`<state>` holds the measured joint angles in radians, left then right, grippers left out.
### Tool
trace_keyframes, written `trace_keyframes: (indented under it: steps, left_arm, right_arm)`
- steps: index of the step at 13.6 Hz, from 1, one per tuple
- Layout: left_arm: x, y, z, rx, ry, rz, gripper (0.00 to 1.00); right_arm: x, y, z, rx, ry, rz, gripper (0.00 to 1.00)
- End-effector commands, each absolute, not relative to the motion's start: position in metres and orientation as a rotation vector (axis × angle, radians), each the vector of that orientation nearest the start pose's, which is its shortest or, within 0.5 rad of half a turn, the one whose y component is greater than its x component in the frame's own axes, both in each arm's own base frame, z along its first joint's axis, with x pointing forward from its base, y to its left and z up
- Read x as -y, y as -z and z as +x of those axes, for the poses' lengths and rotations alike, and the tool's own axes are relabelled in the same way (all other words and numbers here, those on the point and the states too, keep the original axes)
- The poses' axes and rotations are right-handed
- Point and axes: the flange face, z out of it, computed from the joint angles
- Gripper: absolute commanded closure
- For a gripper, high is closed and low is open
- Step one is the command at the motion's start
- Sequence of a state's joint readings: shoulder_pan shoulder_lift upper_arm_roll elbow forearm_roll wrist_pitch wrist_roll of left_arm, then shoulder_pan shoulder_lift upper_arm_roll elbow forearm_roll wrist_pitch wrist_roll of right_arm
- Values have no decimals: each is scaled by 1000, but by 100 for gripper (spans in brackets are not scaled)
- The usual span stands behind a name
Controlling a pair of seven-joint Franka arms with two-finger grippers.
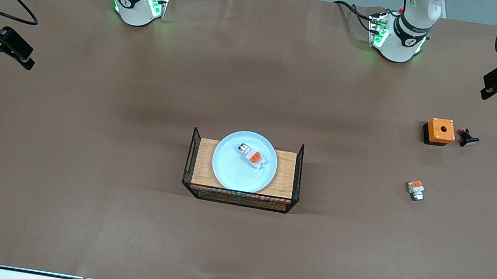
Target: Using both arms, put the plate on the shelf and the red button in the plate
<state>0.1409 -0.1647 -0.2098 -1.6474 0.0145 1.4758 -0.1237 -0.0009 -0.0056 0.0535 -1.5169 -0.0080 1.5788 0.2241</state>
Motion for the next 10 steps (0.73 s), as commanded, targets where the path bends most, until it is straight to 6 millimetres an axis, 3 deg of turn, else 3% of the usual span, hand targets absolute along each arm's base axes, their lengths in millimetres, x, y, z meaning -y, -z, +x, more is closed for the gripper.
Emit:
trace_keyframes:
  steps: [1,10]
  left_arm:
    - [46,-659,490,62,-25,-3106,0]
    - [47,-659,502,48,-23,-3116,0]
  right_arm:
    - [-28,-662,564,-247,161,-3132,0]
    - [-31,-661,563,-240,152,-3134,0]
